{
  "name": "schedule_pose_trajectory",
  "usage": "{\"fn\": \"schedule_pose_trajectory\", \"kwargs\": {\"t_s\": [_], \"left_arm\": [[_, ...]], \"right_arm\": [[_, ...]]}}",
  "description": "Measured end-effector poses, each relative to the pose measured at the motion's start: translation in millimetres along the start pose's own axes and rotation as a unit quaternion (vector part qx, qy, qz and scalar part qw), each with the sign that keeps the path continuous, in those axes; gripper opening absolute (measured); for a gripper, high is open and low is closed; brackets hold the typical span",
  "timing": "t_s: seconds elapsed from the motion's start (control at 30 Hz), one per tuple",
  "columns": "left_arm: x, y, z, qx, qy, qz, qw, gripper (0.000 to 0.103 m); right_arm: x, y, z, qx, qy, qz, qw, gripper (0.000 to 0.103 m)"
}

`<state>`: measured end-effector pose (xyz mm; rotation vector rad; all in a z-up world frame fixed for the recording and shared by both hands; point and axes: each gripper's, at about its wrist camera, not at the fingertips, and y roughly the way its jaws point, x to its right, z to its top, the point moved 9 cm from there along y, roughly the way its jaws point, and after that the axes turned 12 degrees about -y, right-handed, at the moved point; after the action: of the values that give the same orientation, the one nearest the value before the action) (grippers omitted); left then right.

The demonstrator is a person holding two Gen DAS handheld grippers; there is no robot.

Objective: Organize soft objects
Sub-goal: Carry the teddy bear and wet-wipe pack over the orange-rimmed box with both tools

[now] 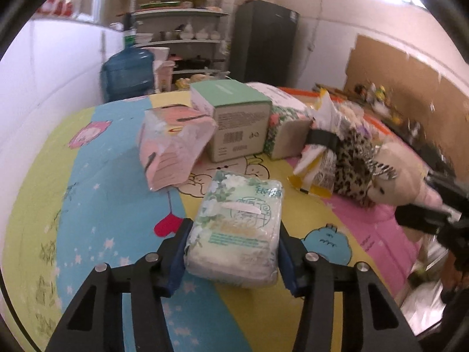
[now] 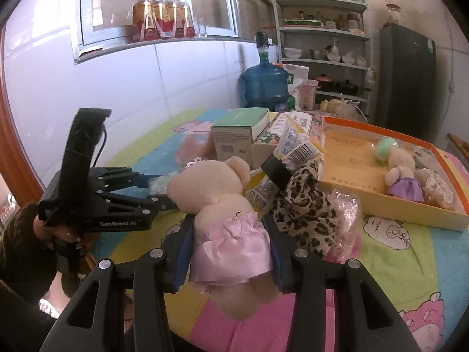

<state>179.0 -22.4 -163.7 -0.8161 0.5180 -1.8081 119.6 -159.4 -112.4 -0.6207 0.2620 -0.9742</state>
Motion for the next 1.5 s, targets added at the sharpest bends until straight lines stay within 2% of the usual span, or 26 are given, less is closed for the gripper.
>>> {"fn": "schedule_pose_trajectory", "kwargs": {"t_s": [0.37,0.5,0.7,0.87,1.17,1.5], "left_arm": [[8,-41,13,0.058,-0.056,0.047,0.9956,0.052],[13,-56,24,0.088,-0.054,0.082,0.9912,0.052],[24,-67,39,0.113,-0.056,0.107,0.9862,0.052],[42,-73,48,0.13,-0.057,0.094,0.9854,0.052],[95,-65,66,0.138,-0.038,0.057,0.988,0.051],[154,-32,100,0.136,-0.034,0.024,0.9899,0.051]], "right_arm": [[7,-10,16,0.027,0.001,-0.016,1.0,0.046],[13,-16,21,0.037,-0.002,-0.026,0.999,0.046],[29,-32,25,0.052,-0.001,-0.053,0.997,0.046],[47,-48,27,0.064,0.009,-0.068,0.996,0.046],[91,-75,19,0.083,0.038,-0.103,0.991,0.046],[155,-93,23,0.092,0.047,-0.149,0.983,0.046]]}}
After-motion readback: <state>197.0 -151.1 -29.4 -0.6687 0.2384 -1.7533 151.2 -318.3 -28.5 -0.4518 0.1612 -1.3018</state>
